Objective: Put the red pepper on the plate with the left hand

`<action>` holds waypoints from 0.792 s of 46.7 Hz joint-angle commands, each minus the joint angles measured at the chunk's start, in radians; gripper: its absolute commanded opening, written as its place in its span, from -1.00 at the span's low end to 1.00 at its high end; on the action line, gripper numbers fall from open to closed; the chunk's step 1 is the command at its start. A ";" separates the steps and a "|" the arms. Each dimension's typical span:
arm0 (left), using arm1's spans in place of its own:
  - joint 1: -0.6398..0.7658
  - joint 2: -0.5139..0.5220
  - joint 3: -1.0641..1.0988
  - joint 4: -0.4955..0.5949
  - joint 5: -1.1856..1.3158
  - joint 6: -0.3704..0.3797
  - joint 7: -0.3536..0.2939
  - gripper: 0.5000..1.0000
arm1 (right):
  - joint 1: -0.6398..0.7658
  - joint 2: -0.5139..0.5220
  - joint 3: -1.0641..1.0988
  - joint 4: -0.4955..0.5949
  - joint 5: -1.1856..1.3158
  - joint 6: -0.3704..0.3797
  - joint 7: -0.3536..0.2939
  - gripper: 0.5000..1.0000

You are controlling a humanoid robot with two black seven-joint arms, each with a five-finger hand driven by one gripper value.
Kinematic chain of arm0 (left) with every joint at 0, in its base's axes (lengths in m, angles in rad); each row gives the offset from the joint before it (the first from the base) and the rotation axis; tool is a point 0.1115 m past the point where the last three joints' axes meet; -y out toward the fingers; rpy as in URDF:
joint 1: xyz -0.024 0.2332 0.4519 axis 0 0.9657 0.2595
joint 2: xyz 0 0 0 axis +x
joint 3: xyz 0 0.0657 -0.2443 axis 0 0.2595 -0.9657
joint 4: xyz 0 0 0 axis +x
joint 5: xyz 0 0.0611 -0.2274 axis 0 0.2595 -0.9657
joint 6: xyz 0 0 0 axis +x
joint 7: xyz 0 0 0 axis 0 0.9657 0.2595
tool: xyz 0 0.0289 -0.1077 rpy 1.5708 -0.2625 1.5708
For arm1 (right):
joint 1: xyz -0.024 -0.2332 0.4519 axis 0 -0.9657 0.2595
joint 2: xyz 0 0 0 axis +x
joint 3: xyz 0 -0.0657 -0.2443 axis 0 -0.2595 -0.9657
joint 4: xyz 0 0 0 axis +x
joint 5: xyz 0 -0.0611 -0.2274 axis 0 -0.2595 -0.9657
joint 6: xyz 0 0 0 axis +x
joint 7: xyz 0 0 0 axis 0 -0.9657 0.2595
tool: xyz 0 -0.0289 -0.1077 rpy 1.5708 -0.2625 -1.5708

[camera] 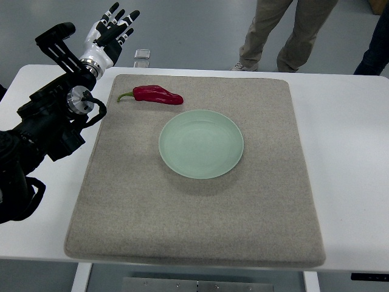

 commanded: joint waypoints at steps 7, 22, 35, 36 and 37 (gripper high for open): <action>0.002 0.001 0.002 -0.004 0.003 0.000 0.002 0.97 | 0.000 0.000 -0.001 0.001 0.000 0.000 0.000 0.73; 0.000 0.003 0.015 -0.005 0.008 0.002 0.012 0.94 | 0.000 0.000 -0.001 0.001 0.000 0.000 0.000 0.73; -0.006 0.003 0.015 -0.005 0.185 0.009 0.014 0.93 | 0.000 0.000 0.001 0.001 0.001 0.000 0.000 0.73; -0.006 0.003 0.017 -0.007 0.205 0.011 0.014 0.93 | 0.000 0.000 -0.001 -0.001 0.000 0.000 0.000 0.73; -0.006 0.003 0.017 -0.005 0.227 0.011 0.014 0.93 | 0.000 0.000 -0.001 0.001 0.000 0.000 0.000 0.73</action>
